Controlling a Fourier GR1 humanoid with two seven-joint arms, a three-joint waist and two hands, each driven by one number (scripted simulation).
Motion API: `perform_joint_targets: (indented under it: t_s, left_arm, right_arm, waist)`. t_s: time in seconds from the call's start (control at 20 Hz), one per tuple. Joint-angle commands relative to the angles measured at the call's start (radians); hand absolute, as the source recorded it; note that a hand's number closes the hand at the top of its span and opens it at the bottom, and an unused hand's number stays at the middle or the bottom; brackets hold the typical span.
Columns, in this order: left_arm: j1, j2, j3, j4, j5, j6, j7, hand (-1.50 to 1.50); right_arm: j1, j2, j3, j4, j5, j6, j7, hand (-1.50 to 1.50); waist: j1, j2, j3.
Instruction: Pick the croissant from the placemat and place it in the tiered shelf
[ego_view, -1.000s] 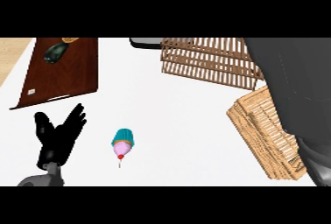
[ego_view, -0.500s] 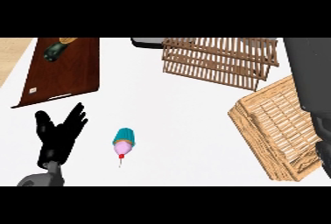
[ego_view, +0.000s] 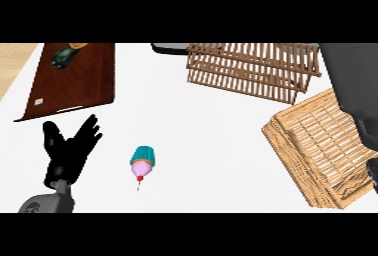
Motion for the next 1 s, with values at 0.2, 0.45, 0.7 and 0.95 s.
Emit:
perform_joint_targets:
  t_s: [0.2,0.45,0.7,0.95]
  left_arm:
    - [-0.039,0.017,0.022,0.045,0.003,-0.014,-0.008,0.0]
    - [0.041,-0.009,0.003,-0.01,0.001,-0.014,-0.035,0.0]
    - [0.0,0.007,0.022,0.053,0.003,-0.027,-0.035,0.0]
    - [-0.004,-0.004,0.012,0.025,-0.002,-0.013,-0.017,0.0]
  right_arm:
    - [0.0,-0.01,-0.037,0.156,0.017,-0.112,-0.158,1.5]
    - [-0.043,-0.034,-0.064,0.217,-0.002,-0.078,-0.227,1.5]
    - [-0.078,-0.032,-0.063,0.283,0.025,-0.101,-0.235,1.5]
    - [-0.055,0.005,-0.131,0.215,-0.022,-0.22,-0.155,1.5]
  waist:
    - [-0.002,0.003,-0.002]
    - [0.002,0.001,-0.002]
    - [0.002,0.004,-0.002]
    - [-0.012,-0.002,-0.001]
